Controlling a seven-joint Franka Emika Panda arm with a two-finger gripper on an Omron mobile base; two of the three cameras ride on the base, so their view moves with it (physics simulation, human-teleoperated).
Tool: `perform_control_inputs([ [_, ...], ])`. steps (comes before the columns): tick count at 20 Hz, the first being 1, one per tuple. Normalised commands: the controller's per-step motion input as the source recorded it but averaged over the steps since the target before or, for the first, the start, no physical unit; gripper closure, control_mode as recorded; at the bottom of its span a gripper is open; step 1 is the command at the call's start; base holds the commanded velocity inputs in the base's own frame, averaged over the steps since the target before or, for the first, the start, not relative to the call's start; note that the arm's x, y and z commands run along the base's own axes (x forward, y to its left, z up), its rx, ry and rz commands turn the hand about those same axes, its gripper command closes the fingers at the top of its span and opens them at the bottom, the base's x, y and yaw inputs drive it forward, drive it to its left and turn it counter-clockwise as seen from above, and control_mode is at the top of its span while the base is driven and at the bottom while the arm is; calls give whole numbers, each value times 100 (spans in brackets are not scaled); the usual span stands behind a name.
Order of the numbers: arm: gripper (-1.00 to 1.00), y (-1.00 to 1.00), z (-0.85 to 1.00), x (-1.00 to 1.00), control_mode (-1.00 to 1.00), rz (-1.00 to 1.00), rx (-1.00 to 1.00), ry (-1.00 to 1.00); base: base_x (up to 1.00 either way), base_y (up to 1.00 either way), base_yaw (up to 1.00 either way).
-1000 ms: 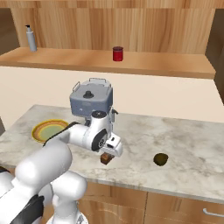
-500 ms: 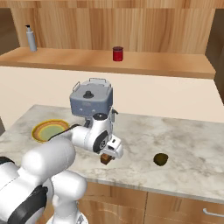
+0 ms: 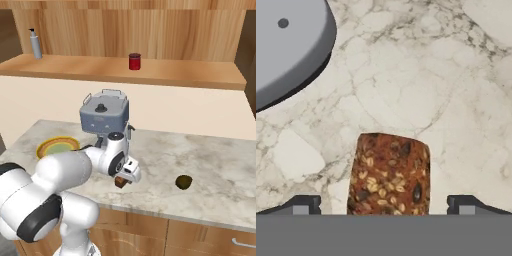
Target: Pick the avocado and bread from the counter and place them on the plate. Then pick the jam from the cabinet and place it next to the plate. Lastly close the cabinet door.
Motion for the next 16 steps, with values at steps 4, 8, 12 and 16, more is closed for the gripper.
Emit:
perform_control_inputs([
  [4, -100, 0, -18, 4, -100, 0, 0, 0, 0, 0, 0],
  [8, 100, 0, -19, 0, -100, 0, 0, 0, 0, 0, 0],
  [12, 100, 0, -20, 0, -100, 0, 0, 0, 0, 0, 0],
  [16, 100, 0, 3, -14, -100, 0, 2, -4, 0, 0, 0],
])
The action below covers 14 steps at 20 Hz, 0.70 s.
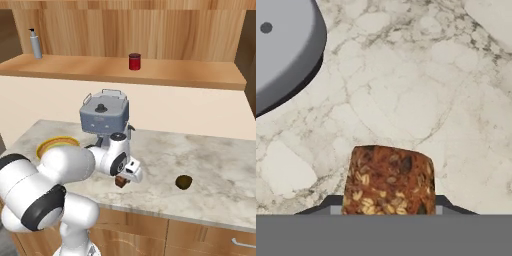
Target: Pick the avocado and bread from the counter and place them on the plate. Then pick the jam from the cabinet and place it next to the plate. Lastly close the cabinet door.
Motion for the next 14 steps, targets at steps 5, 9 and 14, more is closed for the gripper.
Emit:
perform_control_inputs([
  [5, 100, 0, 41, -40, -100, 0, 4, -12, 0, 0, 0],
  [9, 100, 3, 52, -34, -100, 0, 1, -11, 0, 0, 0],
  [14, 100, 11, 58, -22, -100, 0, 0, -9, 0, 0, 0],
])
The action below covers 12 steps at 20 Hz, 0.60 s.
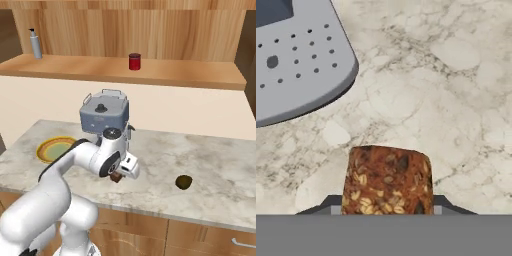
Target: Pick the avocado and bread from the counter and place them on the plate. Then pick the jam from the cabinet and place it next to the plate. Lastly close the cabinet door.
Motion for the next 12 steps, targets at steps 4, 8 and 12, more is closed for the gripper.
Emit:
perform_control_inputs([
  [4, 100, 15, 55, -24, -100, 0, 0, -7, 0, 0, 0],
  [8, 100, 24, 53, -22, -100, 0, 0, -6, 0, 0, 0],
  [12, 100, 32, 53, -16, -100, 0, 0, -2, 0, 0, 0],
])
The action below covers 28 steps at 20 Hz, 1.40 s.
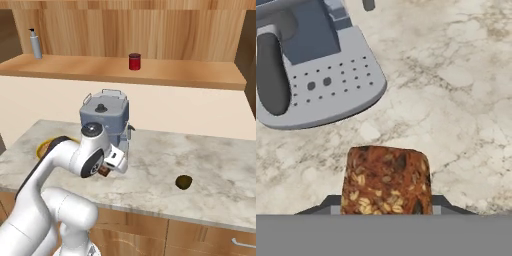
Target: Pick the avocado and bread from the counter and place them on the plate. Then pick the jam from the cabinet and place it next to the plate. Lastly close the cabinet door.
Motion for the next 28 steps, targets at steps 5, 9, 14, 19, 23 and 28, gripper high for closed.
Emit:
perform_control_inputs([
  [5, 100, 36, 44, -13, -100, 0, 0, 0, 0, 0, 0],
  [9, 100, 41, 35, -13, -100, 0, 0, 0, 0, 0, 0],
  [14, 100, 47, 27, -16, -100, 0, 0, 0, 0, 0, 0],
  [19, 100, 47, 19, -4, -100, 0, 0, 0, 0, 0, 0],
  [23, 100, 52, 18, 0, -100, 0, 0, 0, 0, 0, 0],
  [28, 100, 47, 25, 0, -100, 0, 0, 0, 0, 0, 0],
])
